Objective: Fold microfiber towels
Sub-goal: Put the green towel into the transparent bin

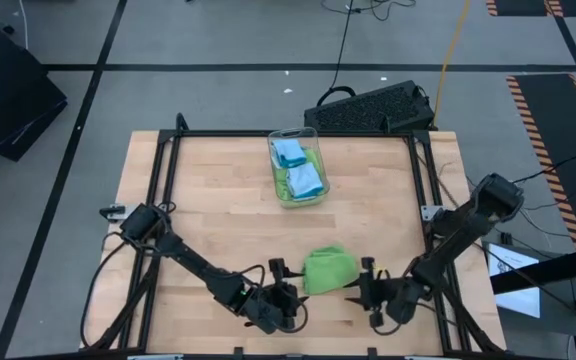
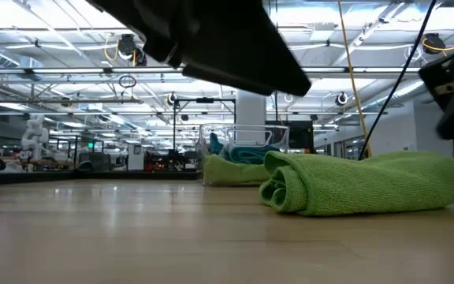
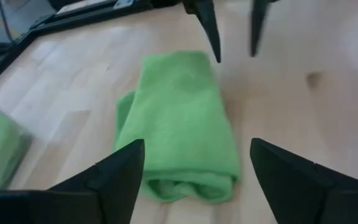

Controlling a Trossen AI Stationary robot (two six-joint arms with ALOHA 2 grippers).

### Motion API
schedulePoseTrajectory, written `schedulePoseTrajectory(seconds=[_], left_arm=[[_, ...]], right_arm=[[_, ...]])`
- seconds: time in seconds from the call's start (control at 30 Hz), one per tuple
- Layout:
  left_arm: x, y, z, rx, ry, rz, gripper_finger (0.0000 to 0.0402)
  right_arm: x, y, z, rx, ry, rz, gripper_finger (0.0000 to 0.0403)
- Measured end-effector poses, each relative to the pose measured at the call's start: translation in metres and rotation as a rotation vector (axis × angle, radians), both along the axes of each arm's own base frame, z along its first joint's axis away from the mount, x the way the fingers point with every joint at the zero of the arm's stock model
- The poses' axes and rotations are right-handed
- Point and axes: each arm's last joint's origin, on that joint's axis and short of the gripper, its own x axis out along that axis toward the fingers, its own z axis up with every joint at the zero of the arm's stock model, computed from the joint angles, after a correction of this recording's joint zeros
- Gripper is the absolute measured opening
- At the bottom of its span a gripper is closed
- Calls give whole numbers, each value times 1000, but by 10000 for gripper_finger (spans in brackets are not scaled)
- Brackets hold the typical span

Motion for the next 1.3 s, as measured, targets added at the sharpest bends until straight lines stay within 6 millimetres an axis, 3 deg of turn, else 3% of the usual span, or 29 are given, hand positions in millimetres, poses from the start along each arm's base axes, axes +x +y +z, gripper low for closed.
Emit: schedulePoseTrajectory(seconds=[0.23,0.57,0.7,0.97,1.3], left_arm=[[1,6,2,17,5,26,298],[3,13,0,37,39,42,298],[5,15,0,36,35,45,299],[11,13,6,32,-8,-39,299],[16,19,-3,81,16,-39,299]], right_arm=[[19,0,-27,-140,-44,14,221],[41,-24,-47,-184,45,-38,255],[47,-37,-57,-120,119,-105,216],[55,-52,-58,-171,129,-134,23],[72,-82,-22,64,103,-140,13]])
